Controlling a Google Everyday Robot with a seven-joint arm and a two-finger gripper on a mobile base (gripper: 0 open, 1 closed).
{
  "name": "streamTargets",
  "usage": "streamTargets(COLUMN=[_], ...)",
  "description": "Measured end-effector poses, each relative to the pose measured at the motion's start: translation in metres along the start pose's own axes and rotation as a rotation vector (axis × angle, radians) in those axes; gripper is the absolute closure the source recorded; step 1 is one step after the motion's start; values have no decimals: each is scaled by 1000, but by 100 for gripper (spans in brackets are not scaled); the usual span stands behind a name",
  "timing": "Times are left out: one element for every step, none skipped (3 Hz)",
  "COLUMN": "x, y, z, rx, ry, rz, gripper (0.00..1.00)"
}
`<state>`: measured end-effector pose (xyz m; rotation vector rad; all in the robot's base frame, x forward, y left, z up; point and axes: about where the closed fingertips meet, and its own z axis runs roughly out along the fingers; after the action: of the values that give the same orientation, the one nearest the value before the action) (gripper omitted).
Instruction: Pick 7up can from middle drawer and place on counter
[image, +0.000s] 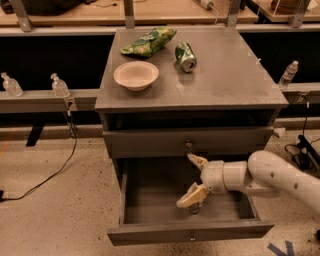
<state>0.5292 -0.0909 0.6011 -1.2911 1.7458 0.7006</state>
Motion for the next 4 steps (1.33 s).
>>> streamTargets(x=[47,91,119,138], y=[-6,-12,-22,-30], z=[25,36,30,25], rx=[100,183,242,261], ry=[-95,-120,-102,-94], rz=[-15,-12,1,83], gripper=[0,0,0,0])
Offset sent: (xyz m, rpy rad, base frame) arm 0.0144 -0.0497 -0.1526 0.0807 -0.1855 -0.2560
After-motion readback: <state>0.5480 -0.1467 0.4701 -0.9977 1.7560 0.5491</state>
